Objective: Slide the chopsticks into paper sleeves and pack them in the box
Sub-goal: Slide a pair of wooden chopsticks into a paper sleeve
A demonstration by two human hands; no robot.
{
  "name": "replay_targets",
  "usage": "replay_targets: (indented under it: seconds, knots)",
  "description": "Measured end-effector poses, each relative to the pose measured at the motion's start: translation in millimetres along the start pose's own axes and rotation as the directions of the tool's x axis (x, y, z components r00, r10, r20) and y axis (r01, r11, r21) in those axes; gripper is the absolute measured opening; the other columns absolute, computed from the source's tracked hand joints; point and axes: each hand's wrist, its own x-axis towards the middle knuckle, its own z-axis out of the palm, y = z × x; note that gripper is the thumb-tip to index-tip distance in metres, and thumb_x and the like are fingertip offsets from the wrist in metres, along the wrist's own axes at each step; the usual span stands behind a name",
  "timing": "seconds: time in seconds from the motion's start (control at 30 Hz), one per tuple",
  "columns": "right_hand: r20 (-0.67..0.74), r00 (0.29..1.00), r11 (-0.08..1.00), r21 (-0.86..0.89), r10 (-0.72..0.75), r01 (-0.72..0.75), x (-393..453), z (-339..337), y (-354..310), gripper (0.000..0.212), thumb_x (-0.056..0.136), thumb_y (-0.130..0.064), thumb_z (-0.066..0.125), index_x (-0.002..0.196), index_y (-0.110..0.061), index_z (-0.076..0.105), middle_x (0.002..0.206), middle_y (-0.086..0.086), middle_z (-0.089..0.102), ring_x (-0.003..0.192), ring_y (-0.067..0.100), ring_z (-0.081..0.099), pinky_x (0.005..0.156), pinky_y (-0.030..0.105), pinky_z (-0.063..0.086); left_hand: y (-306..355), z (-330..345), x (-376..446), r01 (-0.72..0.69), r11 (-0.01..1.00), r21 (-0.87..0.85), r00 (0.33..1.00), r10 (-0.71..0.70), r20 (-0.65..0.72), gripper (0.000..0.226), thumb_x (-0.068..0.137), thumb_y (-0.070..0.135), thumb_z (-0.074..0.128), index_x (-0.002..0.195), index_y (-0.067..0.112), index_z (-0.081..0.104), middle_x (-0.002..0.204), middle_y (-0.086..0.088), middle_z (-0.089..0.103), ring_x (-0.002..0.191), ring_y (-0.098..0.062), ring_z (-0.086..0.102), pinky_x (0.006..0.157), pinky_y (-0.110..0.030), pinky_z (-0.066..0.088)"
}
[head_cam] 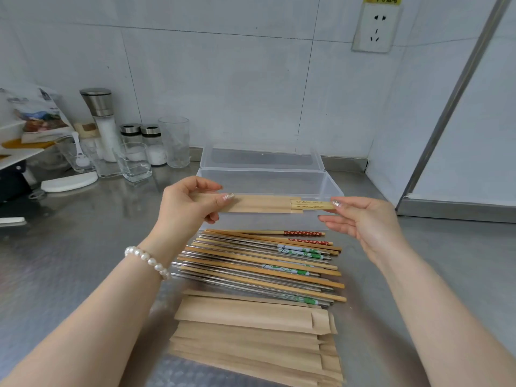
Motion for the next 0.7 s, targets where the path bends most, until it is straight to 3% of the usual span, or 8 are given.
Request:
replay_targets:
  seconds: [0.2, 0.43, 0.57, 0.63, 0.7]
  knots:
    - [0.010, 1.000, 0.986, 0.167, -0.003, 0.001, -2, -4, -8, 0.015, 0.087, 0.004, 0.054, 0.096, -0.002, 0.064, 0.089, 0.018, 0.070, 0.069, 0.022, 0.072, 0.058, 0.021, 0.057, 0, -2, 1, 0.050, 0.998, -0.045, 0.996, -0.046, 0.082, 0.028, 0.056, 0.020, 0.076, 0.079, 0.012, 0.063, 0.059, 0.000, 0.068, 0.053, -0.014, 0.065, 0.047, -0.018, 0.050]
    - [0.002, 0.998, 0.978, 0.201, -0.059, 0.057, -1, -2, -7, 0.012, 0.087, 0.004, 0.055, 0.096, 0.002, 0.064, 0.074, 0.011, 0.073, 0.069, 0.022, 0.072, 0.058, 0.020, 0.056, 0, -2, 3, 0.111, 0.985, -0.135, 0.992, -0.101, 0.076, 0.016, 0.063, 0.008, 0.074, 0.073, 0.007, 0.062, 0.073, -0.012, 0.063, 0.055, -0.017, 0.067, 0.050, -0.020, 0.053]
    - [-0.014, 0.998, 0.950, 0.306, -0.058, 0.060, -1, -3, -15, 0.012, 0.086, 0.005, 0.055, 0.091, 0.001, 0.065, 0.071, 0.011, 0.073, 0.066, 0.021, 0.071, 0.059, 0.018, 0.055, 3, -1, 2, 0.062, 0.978, -0.197, 0.997, -0.052, 0.053, 0.032, 0.059, 0.017, 0.074, 0.088, 0.012, 0.062, 0.083, -0.012, 0.065, 0.075, -0.022, 0.067, 0.061, -0.026, 0.057]
    - [-0.062, 0.997, 0.938, 0.341, -0.048, 0.066, 3, -5, -22, 0.011, 0.086, 0.006, 0.054, 0.089, 0.002, 0.063, 0.066, 0.010, 0.072, 0.063, 0.020, 0.071, 0.058, 0.018, 0.055, 5, -2, 4, 0.004, 0.972, -0.236, 1.000, -0.010, -0.026, 0.033, 0.068, 0.023, 0.072, 0.098, 0.014, 0.060, 0.093, -0.012, 0.068, 0.085, -0.021, 0.067, 0.070, -0.031, 0.056]
    - [-0.122, 0.992, 0.935, 0.347, -0.033, 0.073, 11, -10, -31, 0.010, 0.087, 0.008, 0.052, 0.086, 0.003, 0.060, 0.059, 0.008, 0.070, 0.058, 0.018, 0.070, 0.056, 0.017, 0.055, 6, -7, 7, -0.084, 0.964, -0.250, 0.982, 0.037, -0.187, 0.017, 0.082, 0.023, 0.065, 0.095, 0.014, 0.060, 0.092, -0.007, 0.069, 0.083, -0.017, 0.066, 0.074, -0.030, 0.054]
